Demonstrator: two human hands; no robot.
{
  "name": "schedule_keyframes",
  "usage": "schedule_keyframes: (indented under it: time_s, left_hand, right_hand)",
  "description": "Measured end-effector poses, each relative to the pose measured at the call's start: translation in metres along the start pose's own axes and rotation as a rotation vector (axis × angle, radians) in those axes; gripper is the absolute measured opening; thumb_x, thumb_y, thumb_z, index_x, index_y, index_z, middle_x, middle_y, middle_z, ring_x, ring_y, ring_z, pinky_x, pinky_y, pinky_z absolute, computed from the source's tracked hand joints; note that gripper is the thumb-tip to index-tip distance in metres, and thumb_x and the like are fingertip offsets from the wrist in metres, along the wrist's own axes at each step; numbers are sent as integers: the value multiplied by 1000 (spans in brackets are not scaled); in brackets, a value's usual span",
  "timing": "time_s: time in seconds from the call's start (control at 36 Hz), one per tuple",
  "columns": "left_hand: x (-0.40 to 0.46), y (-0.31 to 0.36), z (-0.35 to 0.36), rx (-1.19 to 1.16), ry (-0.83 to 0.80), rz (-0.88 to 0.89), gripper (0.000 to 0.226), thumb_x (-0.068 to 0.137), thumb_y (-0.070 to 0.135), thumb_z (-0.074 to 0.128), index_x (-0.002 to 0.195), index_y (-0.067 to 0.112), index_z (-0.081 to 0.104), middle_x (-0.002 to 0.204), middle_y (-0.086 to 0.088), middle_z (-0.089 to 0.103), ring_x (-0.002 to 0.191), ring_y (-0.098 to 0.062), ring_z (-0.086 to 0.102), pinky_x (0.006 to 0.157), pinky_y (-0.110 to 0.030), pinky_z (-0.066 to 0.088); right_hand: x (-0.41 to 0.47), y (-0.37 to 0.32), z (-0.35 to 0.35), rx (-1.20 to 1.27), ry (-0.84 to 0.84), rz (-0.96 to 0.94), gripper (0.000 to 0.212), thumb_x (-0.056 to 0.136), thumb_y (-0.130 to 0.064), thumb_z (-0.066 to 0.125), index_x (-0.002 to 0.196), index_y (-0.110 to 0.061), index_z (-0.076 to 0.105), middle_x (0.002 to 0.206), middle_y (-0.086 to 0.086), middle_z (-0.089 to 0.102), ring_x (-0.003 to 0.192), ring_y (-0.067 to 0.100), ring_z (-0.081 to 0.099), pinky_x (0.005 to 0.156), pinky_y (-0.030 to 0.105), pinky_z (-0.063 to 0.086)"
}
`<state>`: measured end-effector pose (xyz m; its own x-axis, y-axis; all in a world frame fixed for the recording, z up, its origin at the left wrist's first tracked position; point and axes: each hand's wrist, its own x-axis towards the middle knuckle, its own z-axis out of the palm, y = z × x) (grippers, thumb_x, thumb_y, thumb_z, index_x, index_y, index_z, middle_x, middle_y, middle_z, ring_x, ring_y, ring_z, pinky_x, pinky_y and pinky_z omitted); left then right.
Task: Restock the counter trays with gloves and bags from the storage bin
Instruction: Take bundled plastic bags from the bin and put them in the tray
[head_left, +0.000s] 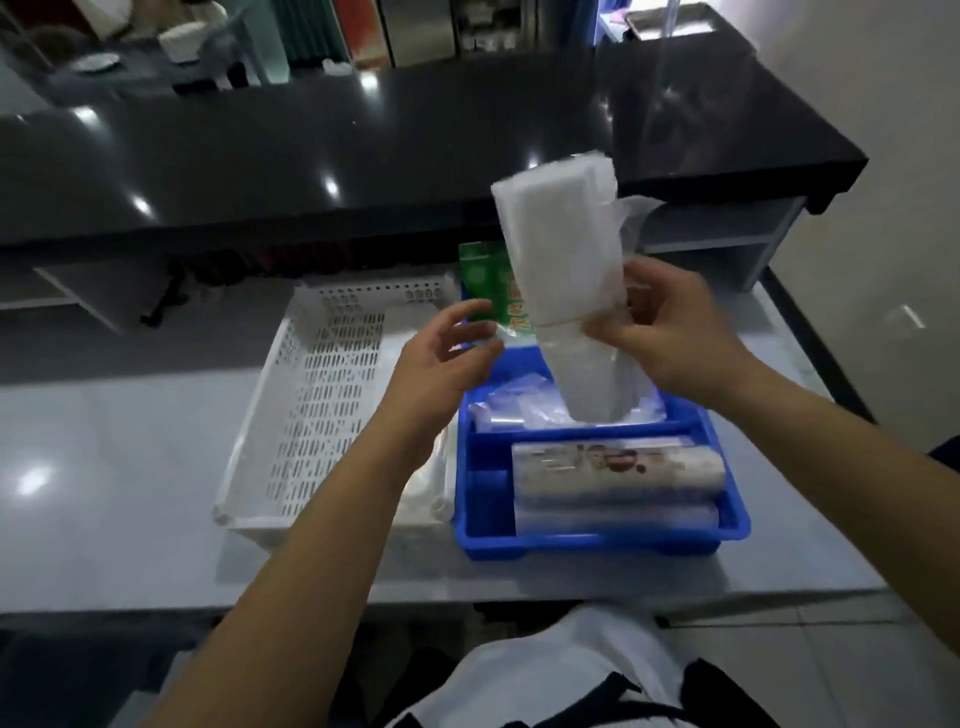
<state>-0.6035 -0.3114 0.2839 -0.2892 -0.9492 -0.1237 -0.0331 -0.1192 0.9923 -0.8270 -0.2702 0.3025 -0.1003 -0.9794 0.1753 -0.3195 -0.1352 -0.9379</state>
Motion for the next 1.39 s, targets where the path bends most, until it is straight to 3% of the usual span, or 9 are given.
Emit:
schedule_keyframes:
  time_s: [0.17,0.31,0.42,0.58,0.78,0.97,1.11,1.25,1.39]
  left_hand:
    - [20,-14,-19,132,305,118,59,83,13,71,134,34,50,130,6,58,108,-8,62,85,-30,54]
    - [37,-19,-18,578,107,303,95,73,22,83,147,43,27,151,15,28,135,-12,37,105,-31,38]
    - [44,-35,1,1069,-106,316,101,71,29,84,152,34,26,162,-5,19,147,-26,21,119,-40,21]
    - [60,-61,22,1488,-259,347,78,81,32,72,149,27,35,154,-3,38,141,-26,33,117,-39,24]
    - [82,-51,27,1447,-332,148,40,92,20,56,131,27,59,128,-4,65,112,-28,60,89,-37,51]
    - [86,-48,30,1521,-96,238,52,90,4,50,136,28,54,127,-7,63,109,-30,59,84,-37,49]
    - [59,-68,36,1303,-32,520,53,90,2,52,142,13,50,140,-9,56,127,-28,49,107,-40,41]
    - [46,-95,38,1441,-288,209,55,104,36,34,156,23,22,165,-3,15,151,-24,13,122,-38,11]
    - [55,-99,38,1429,-342,82,60,103,47,28,158,25,13,167,-1,1,153,-21,0,124,-40,7]
  right_hand:
    - [28,39,-6,-789,86,-285,43,84,-15,68,123,-31,58,91,17,73,77,43,66,63,39,46]
    - [32,80,15,-1114,-137,-358,56,79,-1,66,128,-28,59,90,9,75,71,34,67,56,27,32]
    - [36,112,23,-1238,-346,-241,53,87,-9,52,136,-29,48,103,6,73,88,31,67,60,32,39]
    - [45,114,29,-1224,-384,-149,44,91,-13,51,130,-33,56,108,4,70,97,30,64,67,32,32]
    - [72,101,8,-962,-649,77,36,86,-24,68,120,-32,62,113,-2,67,92,19,58,78,35,49]
    - [47,106,-8,-1126,-253,-8,36,90,-16,58,123,-29,58,117,5,67,100,28,61,71,35,45]
    - [15,118,-23,-1088,-75,-93,29,91,-16,56,119,-18,62,120,4,67,108,28,58,85,39,47]
    - [-15,129,-20,-1025,-273,14,45,101,-44,33,140,-25,46,150,0,45,139,21,36,116,47,19]
    - [-16,131,-18,-1001,-341,83,57,99,-56,18,146,-29,37,159,-2,31,148,18,21,121,50,3]
